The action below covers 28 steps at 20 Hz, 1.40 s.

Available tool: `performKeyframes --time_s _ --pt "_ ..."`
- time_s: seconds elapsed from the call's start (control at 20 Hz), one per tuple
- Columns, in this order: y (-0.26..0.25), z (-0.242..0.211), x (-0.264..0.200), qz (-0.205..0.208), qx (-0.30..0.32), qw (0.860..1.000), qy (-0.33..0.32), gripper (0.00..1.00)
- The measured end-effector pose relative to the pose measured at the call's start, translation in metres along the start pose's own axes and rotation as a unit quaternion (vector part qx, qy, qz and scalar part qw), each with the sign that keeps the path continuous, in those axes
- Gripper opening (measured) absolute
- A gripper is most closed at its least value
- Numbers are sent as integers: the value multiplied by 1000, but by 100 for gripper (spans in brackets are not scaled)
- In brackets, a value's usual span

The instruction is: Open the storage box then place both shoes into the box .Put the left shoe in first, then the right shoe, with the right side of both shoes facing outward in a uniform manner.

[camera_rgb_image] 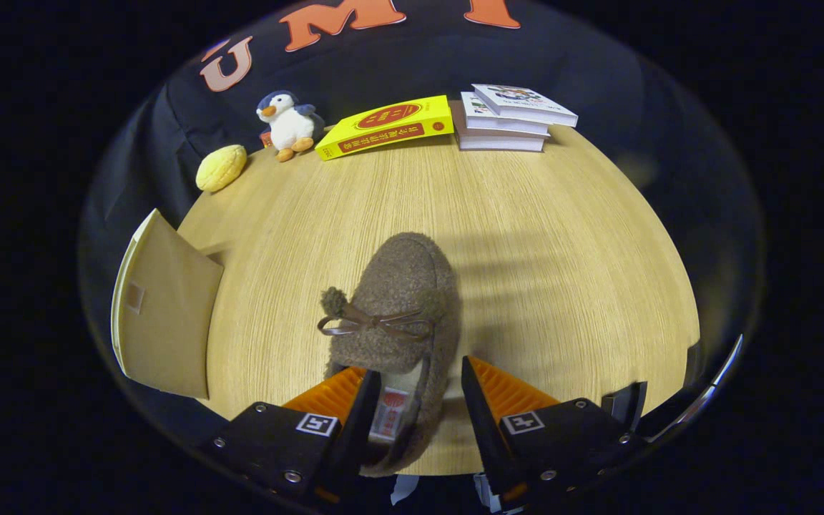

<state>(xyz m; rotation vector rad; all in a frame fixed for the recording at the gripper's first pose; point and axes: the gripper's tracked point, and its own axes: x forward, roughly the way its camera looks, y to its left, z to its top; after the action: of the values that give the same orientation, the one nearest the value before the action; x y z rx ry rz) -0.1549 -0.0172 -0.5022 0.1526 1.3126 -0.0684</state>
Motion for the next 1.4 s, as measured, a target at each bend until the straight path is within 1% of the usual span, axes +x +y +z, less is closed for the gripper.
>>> performKeyframes --time_s 0.05,0.1,0.15,0.2,0.3,0.4,0.45,0.55,0.65,0.85,1.1,1.4 --pt "1 0 4 0 8 1000 -2 63" --pt "6 1 8 10 18 1000 -5 59" --pt "7 -2 13 14 23 1000 0 51" --pt "0 -2 20 2 20 1000 -5 45" --pt "-1 -1 24 6 39 999 -9 29" --pt "-6 0 23 -1 49 999 -12 21" --pt "-9 1 21 -9 49 999 -14 13" --pt "-8 2 14 -19 43 999 -14 5" --pt "6 6 -1 -6 44 999 -11 5" --pt "44 29 -39 10 36 999 -20 5" --pt "116 63 -89 51 27 997 -45 5" --pt "206 83 -129 84 -15 994 -62 5"
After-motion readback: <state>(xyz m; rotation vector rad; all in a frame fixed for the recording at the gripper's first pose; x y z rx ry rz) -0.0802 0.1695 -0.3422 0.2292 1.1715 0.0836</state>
